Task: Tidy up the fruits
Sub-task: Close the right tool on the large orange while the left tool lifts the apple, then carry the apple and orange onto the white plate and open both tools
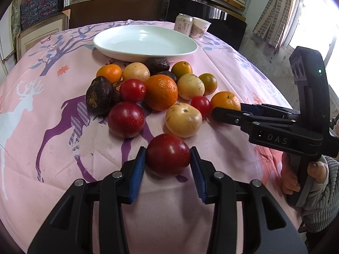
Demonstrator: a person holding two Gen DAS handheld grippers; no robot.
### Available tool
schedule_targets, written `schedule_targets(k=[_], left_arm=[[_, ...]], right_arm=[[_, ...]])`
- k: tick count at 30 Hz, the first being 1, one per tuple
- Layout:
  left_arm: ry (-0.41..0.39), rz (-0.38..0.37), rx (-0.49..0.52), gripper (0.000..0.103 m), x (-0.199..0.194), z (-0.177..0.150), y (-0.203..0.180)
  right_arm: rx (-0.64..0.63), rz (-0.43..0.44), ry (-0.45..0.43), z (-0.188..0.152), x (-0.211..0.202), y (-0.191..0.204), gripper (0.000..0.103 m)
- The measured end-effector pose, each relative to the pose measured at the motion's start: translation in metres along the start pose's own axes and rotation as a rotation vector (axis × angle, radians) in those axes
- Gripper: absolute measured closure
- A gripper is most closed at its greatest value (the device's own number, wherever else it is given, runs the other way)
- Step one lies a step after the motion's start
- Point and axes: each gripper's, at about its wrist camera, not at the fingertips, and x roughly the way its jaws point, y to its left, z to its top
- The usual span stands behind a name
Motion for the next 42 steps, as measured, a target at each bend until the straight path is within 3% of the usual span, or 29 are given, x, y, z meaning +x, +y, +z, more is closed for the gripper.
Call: schedule_targets(k=[8,15,21,26,34,37,38,40,42], left_arm=[[-0.085,0.049,0.015,0.062,-0.025,0.012,-0.003],[-0.167,0.098,0.004,0.062,-0.038,0.083,0.014],[-0.159,0.100,-0.045,0.062,0.001,0.155,0.032],[-0.100,0.086,-0.093,0.062,0.056,0.192,0.054],[-0.013,0.057,-0.064,0.062,0.108,0.194,0.056],[0.002,0.007,-0.107,0.062,0.111,0.194,0.065],[-0.001,0.012,-0.116,0.061,0.111,0.195,0.067],[-0.009,0.020,-0.131,0.051,0.108,0.195,0.070],[-0.037,0.018,-0.152,0.041,0.099,0.195,0.073]], right_arm=[[0.094,-0.021,-0.088,0.002,-0.029,-0.017,0.057],[0.148,-0.023,-0.171,0.062,-0.044,-0.025,0.057],[0.229,0.011,-0.182,0.122,0.003,-0.032,0.057],[0.245,-0.003,-0.146,0.143,0.049,-0.039,0.057],[0.199,-0.044,-0.102,0.146,0.073,-0.047,0.056],[0.180,-0.069,-0.115,0.144,0.074,-0.046,0.055],[0.178,-0.072,-0.129,0.144,0.072,-0.044,0.050],[0.179,-0.076,-0.166,0.143,0.063,-0.043,0.041],[0.186,-0.069,-0.209,0.144,0.050,-0.044,0.040]])
